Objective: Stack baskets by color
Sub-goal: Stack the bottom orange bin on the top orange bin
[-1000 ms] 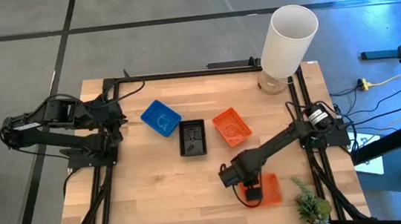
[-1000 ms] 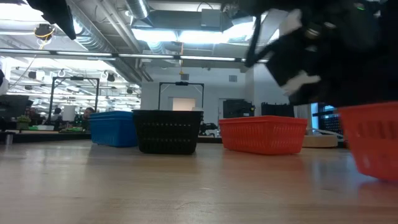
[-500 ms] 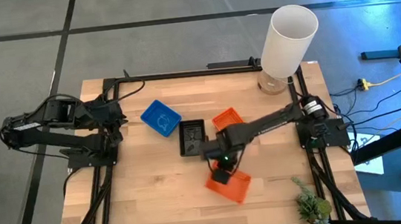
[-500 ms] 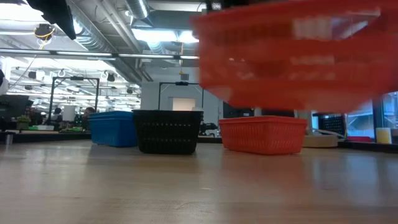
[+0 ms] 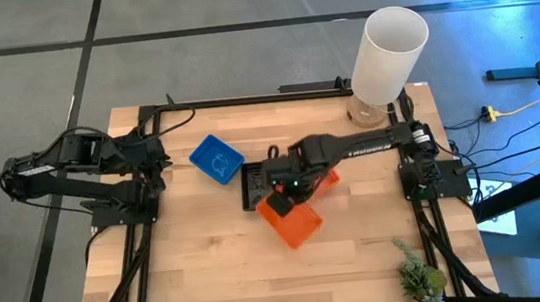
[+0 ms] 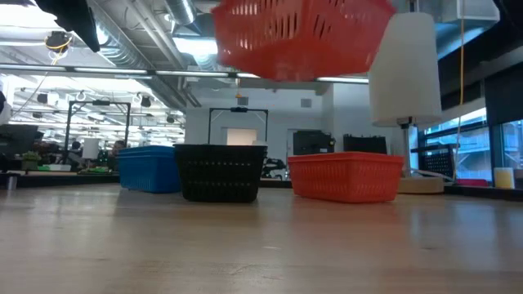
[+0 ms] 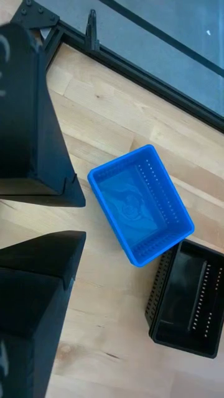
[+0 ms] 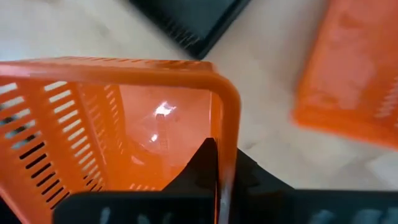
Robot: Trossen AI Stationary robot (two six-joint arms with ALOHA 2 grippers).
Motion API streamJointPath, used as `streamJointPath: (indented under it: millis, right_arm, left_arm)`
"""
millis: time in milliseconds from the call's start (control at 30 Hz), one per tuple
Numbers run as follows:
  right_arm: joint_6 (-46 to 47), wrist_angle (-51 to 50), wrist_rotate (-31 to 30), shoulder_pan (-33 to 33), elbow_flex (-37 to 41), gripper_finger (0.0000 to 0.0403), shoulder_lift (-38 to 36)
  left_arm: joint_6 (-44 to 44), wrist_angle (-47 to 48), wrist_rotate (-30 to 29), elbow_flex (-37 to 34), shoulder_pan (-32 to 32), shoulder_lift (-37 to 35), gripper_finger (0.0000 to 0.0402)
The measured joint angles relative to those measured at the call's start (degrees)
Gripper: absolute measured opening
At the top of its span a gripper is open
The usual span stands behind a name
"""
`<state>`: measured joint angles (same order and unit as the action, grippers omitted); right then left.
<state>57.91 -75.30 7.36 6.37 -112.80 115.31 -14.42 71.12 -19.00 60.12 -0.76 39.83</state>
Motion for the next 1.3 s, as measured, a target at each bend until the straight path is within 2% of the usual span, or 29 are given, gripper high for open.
streamJointPath:
  millis: [67, 367, 533, 600, 800, 933, 1100, 1300]
  right_arm:
    - [-1.4, -1.8, -1.8, -1.5, -0.7, 0.0, 0.0]
    - [-9.5, -5.8, -1.8, -11.0, 0.2, 0.0, 0.0]
    - [-16.1, -13.0, -2.4, -16.4, 0.2, 0.0, 0.0]
    - [-17.7, -15.2, -4.4, -18.1, 0.2, 0.0, 0.0]
    - [-22.8, -12.7, -5.2, -22.1, 0.8, 0.0, 0.0]
    - [-24.0, -14.9, -4.9, -23.0, 3.4, 0.0, -0.2]
    - [-24.5, -9.2, -0.9, -23.5, 8.9, 0.0, -2.0]
    - [-25.2, -5.8, -1.3, -24.9, 12.7, 0.0, -3.0]
  left_arm:
    - [0.0, 0.0, 0.0, 0.0, 0.0, 0.0, 0.0065]
    - [0.0, 0.0, 0.0, 0.0, 0.0, 0.0, 0.0065]
    - [0.0, 0.0, 0.0, 0.0, 0.0, 0.0, 0.0065]
    - [0.0, 0.0, 0.0, 0.0, 0.0, 0.0, 0.0065]
    - [-0.1, 0.0, -0.1, 0.0, 0.0, 0.0, 0.0065]
    - [-0.2, 0.0, -0.2, 0.0, 0.0, 0.0, 0.0065]
    - [-0.4, 0.0, -3.1, 0.0, 0.0, 0.0, 0.0065]
    - [-0.7, 0.0, -3.4, 0.0, 0.0, 0.0, 0.0065]
